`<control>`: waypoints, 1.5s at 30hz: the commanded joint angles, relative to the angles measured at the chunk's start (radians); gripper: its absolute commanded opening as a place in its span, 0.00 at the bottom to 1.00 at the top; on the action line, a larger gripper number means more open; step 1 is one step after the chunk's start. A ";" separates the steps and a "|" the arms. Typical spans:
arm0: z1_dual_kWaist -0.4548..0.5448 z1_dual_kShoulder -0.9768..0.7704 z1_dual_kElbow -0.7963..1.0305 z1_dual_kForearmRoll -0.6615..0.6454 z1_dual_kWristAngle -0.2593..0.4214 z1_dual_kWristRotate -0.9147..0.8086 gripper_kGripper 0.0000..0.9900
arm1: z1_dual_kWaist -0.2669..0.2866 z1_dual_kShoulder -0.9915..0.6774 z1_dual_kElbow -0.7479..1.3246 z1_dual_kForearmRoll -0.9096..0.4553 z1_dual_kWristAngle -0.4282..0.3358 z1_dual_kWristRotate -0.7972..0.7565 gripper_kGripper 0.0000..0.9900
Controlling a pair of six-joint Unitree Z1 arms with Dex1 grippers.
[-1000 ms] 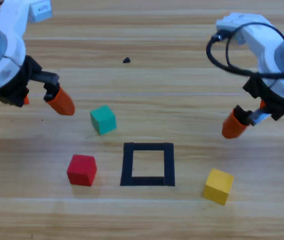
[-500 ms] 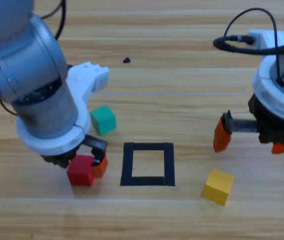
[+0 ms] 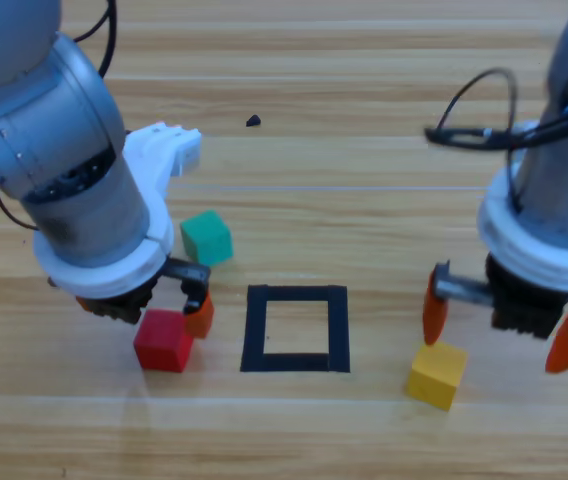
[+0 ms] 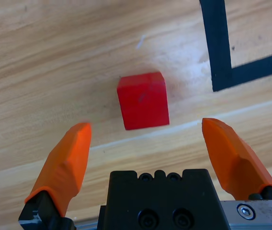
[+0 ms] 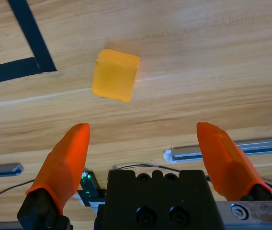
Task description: Stack the blocks in the rectangular block: red at the bottom, yellow in the middle, green on top
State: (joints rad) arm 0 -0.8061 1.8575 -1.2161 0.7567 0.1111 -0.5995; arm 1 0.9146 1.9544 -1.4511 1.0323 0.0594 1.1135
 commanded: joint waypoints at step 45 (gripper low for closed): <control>0.031 0.097 0.119 -0.178 0.004 -0.069 0.69 | 0.061 0.156 0.213 -0.396 -0.013 0.161 0.85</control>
State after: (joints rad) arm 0 -0.7845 1.9091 -1.1213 0.5948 0.1183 -0.6809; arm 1 0.9577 2.0622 -1.2516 0.6667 0.0346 1.2701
